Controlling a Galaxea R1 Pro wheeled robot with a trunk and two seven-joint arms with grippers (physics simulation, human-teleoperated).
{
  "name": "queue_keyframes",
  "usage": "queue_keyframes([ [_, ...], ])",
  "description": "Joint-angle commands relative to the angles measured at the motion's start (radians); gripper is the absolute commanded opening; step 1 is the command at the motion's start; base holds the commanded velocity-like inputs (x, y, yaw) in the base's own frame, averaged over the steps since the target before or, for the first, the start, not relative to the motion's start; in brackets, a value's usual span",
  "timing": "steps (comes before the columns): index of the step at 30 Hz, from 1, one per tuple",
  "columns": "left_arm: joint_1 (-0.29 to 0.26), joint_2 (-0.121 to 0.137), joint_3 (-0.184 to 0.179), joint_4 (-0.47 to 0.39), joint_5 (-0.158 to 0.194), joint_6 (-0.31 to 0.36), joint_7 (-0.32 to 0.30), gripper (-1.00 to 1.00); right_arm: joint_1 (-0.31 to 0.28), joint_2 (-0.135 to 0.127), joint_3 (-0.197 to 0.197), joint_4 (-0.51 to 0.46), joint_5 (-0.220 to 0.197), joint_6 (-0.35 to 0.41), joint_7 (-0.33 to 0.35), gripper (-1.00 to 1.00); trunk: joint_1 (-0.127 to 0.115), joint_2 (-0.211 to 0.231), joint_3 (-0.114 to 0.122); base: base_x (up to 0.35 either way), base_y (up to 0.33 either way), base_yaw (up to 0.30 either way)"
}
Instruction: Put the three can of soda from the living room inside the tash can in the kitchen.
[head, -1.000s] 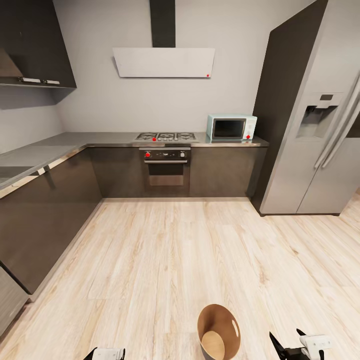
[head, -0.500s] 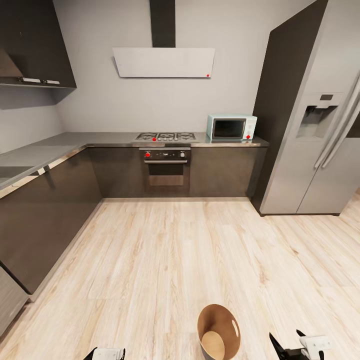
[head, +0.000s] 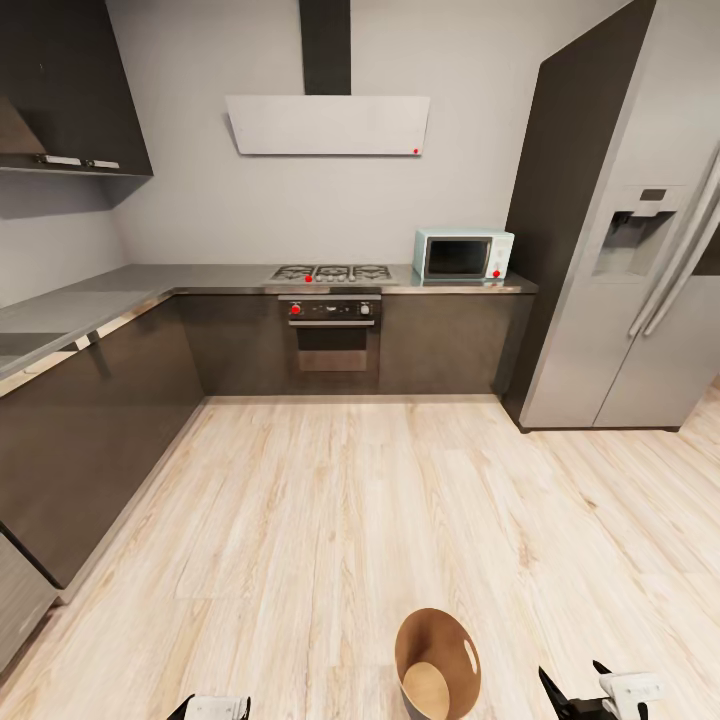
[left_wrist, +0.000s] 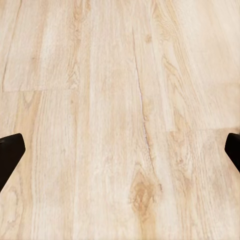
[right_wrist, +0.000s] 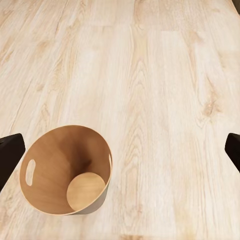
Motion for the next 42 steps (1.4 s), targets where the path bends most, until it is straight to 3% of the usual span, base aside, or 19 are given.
queue_keyframes([
  [1,0.000,0.000,0.000,0.000,0.000,0.000,0.000,1.00,0.000,0.000,0.000,0.000,0.000,0.000,0.000,1.00,0.000,0.000,0.000,0.000,0.000,0.000],
  [42,0.000,0.000,0.000,0.000,0.000,0.001,0.000,1.00,0.000,-0.001,0.005,0.001,0.000,0.001,0.001,1.00,0.000,0.000,0.000,0.068,0.029,0.000],
])
